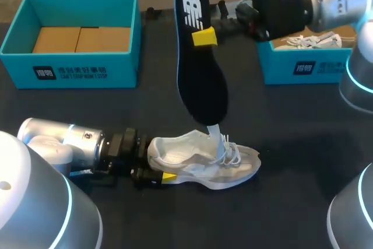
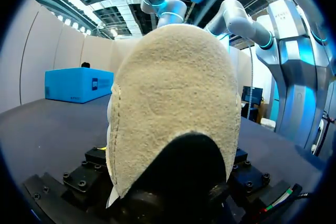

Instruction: Take the shoe out of the shoebox, open the shoe tongue, remove and reinsert the insole, then place the shoe into the shoebox

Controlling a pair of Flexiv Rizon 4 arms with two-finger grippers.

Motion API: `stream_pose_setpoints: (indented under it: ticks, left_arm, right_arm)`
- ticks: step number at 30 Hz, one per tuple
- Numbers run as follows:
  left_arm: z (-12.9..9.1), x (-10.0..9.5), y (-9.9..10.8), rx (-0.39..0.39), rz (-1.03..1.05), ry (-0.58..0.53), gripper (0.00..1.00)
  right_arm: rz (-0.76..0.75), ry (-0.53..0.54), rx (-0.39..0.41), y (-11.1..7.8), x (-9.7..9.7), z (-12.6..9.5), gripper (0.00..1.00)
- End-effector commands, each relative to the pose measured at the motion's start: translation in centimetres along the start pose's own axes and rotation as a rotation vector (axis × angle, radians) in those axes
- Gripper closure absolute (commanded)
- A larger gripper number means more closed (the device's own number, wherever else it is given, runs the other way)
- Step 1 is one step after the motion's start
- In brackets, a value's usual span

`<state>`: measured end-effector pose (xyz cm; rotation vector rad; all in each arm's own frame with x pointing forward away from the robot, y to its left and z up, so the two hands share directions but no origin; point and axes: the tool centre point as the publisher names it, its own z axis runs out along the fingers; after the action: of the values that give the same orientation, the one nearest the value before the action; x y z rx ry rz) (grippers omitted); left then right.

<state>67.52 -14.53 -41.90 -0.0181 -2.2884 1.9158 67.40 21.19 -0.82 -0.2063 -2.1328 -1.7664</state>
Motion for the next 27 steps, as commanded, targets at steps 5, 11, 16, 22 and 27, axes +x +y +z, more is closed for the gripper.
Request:
stream_pose_setpoints:
  ticks: [5, 11, 16, 22, 27]
  left_arm:
    - [0.1, 0.0, 0.0, 0.000, 0.000, -0.001, 1.00]
    - [0.1, 0.0, 0.0, 0.000, 0.000, -0.001, 1.00]
    - [0.1, 0.0, 0.0, 0.000, 0.000, -0.001, 1.00]
    - [0.1, 0.0, 0.0, 0.000, 0.000, -0.001, 1.00]
    - [0.1, 0.0, 0.0, 0.000, 0.000, -0.001, 1.00]
  right_arm:
    - [0.012, -0.082, -0.027, -0.3, 1.7, -1.8, 1.00]
    - [0.040, -0.096, -0.001, -0.6, 3.5, -4.1, 1.00]
    - [0.035, -0.098, -0.009, -0.8, 5.2, -5.2, 1.00]
    - [0.066, -0.102, -0.014, -1.7, 7.1, -5.9, 1.00]
    - [0.161, -0.124, 0.022, -2.2, 7.9, -6.2, 1.00]
